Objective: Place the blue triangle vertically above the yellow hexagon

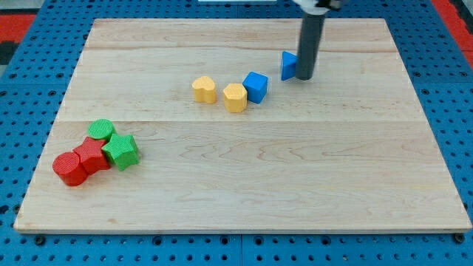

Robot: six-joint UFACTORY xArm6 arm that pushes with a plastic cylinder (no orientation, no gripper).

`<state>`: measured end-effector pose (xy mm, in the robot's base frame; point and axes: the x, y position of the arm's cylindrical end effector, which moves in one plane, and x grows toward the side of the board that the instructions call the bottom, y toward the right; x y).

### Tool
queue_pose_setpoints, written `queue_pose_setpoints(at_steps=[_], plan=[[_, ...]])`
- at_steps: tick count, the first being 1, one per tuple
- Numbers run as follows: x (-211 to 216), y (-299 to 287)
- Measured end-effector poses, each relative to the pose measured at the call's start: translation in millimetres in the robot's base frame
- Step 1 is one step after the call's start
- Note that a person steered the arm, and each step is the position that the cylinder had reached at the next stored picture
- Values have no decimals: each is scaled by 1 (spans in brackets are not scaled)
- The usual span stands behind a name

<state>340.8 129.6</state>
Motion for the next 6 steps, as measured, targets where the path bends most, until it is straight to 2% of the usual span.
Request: queue_pose_setpoints(at_steps=[1, 2, 4, 5, 6], plan=[[-32, 13], [-23, -49], [-17, -90], [-2, -144], [1, -147]])
